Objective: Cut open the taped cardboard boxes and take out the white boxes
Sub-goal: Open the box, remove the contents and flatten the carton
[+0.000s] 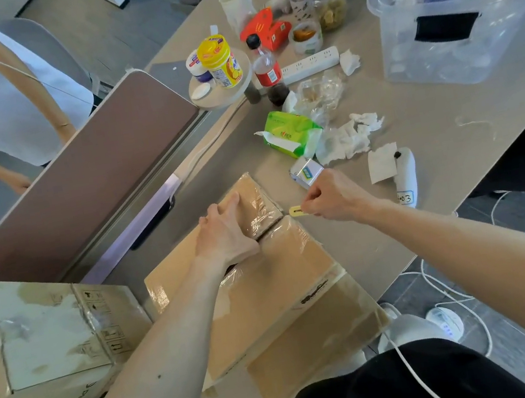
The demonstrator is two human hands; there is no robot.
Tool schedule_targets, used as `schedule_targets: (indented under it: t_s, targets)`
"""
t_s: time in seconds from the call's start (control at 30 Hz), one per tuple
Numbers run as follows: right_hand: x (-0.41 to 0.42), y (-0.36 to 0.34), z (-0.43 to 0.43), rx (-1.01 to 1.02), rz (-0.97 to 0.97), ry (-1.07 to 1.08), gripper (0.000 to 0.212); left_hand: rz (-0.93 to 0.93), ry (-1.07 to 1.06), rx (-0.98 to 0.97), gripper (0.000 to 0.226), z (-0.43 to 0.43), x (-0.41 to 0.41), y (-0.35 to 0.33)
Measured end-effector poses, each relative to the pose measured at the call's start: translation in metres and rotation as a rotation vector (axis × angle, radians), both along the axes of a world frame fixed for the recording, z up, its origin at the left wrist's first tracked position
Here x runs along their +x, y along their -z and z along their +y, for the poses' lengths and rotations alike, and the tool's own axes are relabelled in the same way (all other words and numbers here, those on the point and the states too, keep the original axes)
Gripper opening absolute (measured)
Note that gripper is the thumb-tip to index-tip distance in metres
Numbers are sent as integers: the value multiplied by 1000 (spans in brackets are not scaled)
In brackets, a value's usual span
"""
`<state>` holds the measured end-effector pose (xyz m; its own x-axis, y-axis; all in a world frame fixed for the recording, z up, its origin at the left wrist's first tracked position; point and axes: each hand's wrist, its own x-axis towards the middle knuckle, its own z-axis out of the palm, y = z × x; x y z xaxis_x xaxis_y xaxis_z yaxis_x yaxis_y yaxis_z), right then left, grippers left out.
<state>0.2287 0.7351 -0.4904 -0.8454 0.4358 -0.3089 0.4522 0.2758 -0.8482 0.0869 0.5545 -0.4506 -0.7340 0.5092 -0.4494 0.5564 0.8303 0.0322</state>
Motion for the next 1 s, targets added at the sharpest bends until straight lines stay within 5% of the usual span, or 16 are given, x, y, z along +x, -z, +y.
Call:
schedule_targets:
  t_s: [0.3,0.47,0.63,1.0]
  targets:
    - [28,10,-7,-194,21,141,22,22,-19,13,111,-2,3,5]
    - [49,5,-38,-182,-16,-23,20,18,-24,21,112,-2,1,8]
    - [54,12,-16,-350,8,229,19,16,-24,24,113,-5,-2,10]
    - [25,15,-23,-206,34,254,26,-104,4,-20,125,-8,-13,-3]
